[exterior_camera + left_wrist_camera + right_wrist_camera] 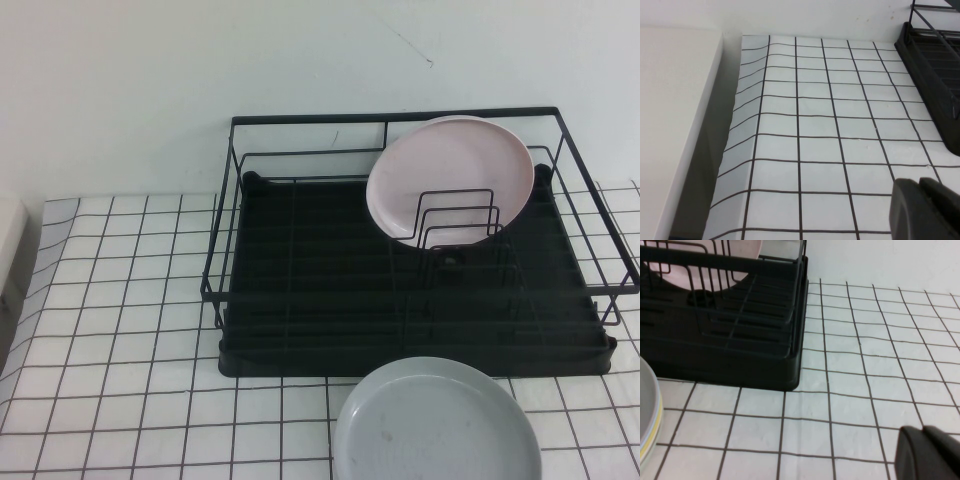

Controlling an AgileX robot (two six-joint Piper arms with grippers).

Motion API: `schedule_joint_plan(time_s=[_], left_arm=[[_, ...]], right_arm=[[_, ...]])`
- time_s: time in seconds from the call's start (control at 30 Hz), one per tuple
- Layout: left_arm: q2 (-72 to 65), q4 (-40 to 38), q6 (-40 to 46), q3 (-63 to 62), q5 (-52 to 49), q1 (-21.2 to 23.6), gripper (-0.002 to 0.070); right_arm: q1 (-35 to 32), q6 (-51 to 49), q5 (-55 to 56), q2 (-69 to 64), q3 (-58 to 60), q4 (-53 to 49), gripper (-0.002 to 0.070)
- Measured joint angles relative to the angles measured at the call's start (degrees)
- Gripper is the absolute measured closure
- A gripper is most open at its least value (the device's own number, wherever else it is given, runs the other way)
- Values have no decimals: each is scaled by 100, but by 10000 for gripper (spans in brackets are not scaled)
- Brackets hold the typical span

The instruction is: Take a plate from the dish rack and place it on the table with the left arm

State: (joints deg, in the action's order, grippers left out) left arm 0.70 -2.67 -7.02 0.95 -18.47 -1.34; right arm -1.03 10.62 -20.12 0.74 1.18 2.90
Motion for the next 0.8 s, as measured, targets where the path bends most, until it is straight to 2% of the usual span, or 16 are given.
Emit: schedule_joint_plan(time_s=[0.8], left_arm=[[0, 26, 282, 0, 52, 0, 678]], right_arm=[[0, 0, 0, 0, 0, 0, 680]])
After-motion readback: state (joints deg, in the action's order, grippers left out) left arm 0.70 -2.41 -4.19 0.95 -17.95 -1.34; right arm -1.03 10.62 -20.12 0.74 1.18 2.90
